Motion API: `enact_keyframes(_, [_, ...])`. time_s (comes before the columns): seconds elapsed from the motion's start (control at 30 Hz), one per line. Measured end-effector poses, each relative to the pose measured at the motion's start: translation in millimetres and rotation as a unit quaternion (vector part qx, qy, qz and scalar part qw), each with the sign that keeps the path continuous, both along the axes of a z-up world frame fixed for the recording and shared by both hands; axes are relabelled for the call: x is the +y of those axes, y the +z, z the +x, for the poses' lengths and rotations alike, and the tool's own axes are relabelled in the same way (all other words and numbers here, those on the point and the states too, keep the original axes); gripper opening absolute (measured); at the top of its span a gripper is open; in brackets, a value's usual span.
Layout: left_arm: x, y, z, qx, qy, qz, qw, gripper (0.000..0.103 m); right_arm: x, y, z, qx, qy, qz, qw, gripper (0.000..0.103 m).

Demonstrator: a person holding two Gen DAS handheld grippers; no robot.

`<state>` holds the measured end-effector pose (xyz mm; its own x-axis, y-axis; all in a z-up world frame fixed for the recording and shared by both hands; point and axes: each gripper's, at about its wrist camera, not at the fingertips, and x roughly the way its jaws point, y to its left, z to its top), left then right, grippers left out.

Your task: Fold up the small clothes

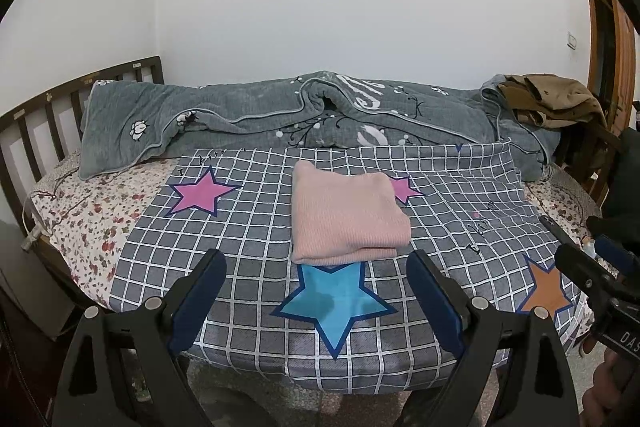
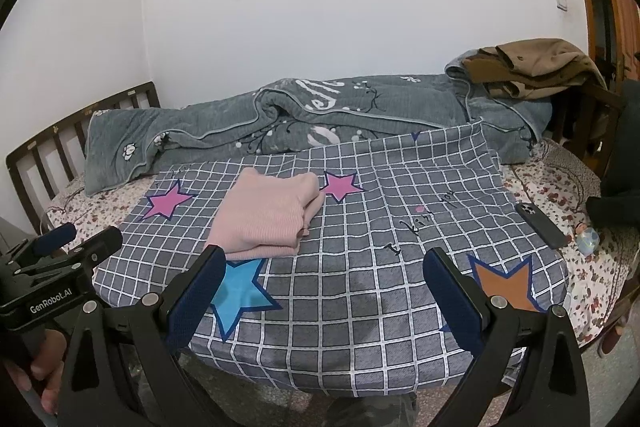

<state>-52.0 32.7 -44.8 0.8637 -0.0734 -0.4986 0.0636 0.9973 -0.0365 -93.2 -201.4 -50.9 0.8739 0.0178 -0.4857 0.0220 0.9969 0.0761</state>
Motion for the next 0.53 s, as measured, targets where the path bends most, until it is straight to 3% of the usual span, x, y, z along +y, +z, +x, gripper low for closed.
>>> enact_keyframes(0.53, [4.0,8.5,6.4,-0.002,0.001,-0.005,1.0,0.092,-2.6,4.3,0.2,-0.004,-0.002,-0.003,1.0,0.098])
